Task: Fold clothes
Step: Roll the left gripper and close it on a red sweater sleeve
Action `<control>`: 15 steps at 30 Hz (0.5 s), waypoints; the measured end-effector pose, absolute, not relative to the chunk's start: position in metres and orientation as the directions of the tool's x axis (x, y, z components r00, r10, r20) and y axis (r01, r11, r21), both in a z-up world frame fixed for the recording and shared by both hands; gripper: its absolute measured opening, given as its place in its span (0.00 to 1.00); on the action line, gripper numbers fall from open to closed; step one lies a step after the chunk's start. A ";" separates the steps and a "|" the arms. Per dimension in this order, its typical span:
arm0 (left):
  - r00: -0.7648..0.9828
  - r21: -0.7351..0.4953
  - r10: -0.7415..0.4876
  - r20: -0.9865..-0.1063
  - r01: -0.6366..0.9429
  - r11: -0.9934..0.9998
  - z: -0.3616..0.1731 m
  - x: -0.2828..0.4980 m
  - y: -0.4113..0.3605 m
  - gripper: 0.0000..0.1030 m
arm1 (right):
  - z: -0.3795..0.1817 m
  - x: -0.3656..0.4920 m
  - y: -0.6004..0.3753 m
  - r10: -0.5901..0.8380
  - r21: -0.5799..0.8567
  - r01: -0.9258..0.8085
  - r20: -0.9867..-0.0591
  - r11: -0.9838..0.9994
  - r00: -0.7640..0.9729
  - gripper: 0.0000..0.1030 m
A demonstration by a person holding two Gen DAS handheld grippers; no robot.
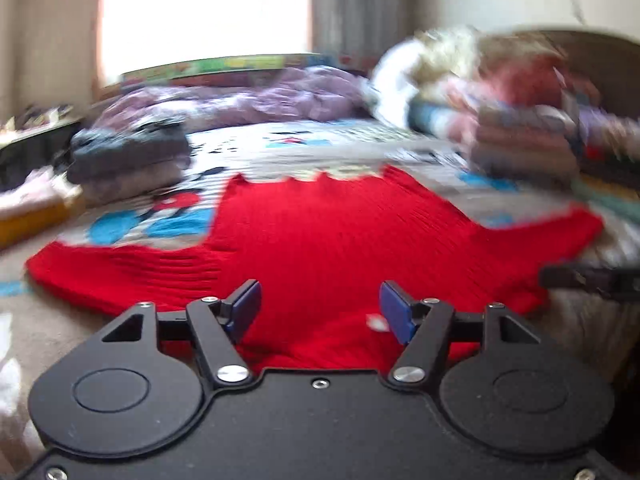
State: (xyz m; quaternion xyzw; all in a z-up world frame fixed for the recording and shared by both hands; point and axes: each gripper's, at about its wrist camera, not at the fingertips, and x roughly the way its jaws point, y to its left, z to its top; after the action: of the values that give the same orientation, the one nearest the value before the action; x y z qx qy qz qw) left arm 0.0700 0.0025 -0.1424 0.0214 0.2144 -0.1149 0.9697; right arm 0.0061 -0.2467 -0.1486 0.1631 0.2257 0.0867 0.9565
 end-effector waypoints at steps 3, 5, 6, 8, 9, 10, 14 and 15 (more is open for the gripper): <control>0.795 -0.041 -0.211 -0.569 0.229 0.973 -0.160 0.092 0.009 0.69 | -0.155 0.012 -0.268 0.205 0.454 0.008 -0.419 0.891 0.884 0.45; 0.813 -0.017 -0.199 -0.547 0.227 0.974 -0.154 0.090 0.004 0.69 | -0.163 0.013 -0.287 0.183 0.533 0.081 -0.424 0.842 0.887 0.45; 0.825 0.002 -0.197 -0.529 0.233 0.972 -0.149 0.088 -0.001 0.69 | -0.167 0.014 -0.296 0.172 0.571 0.118 -0.427 0.813 0.888 0.45; 0.840 0.052 -0.207 -0.501 0.268 0.962 -0.143 0.085 -0.017 0.69 | -0.171 0.012 -0.315 0.146 0.637 0.170 -0.413 0.751 0.899 0.45; 0.845 0.080 -0.217 -0.489 0.291 0.953 -0.142 0.083 -0.027 0.69 | -0.173 0.011 -0.323 0.137 0.663 0.187 -0.405 0.725 0.904 0.46; 0.848 0.108 -0.228 -0.479 0.315 0.943 -0.141 0.081 -0.037 0.69 | -0.175 0.010 -0.331 0.127 0.685 0.203 -0.399 0.700 0.908 0.46; 0.829 0.212 -0.299 -0.472 0.436 0.875 -0.150 0.071 -0.089 0.69 | -0.185 0.007 -0.365 0.083 0.752 0.259 -0.383 0.606 0.920 0.45; 0.827 0.252 -0.310 -0.468 0.462 0.851 -0.153 0.068 -0.102 0.69 | -0.187 0.006 -0.373 0.072 0.766 0.267 -0.378 0.585 0.923 0.45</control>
State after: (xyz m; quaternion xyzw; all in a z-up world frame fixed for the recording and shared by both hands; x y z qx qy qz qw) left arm 0.0681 -0.1019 -0.1535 0.1803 0.2099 -0.2055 0.9387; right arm 0.0059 -0.3730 -0.1867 0.4520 0.1878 -0.0560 0.8702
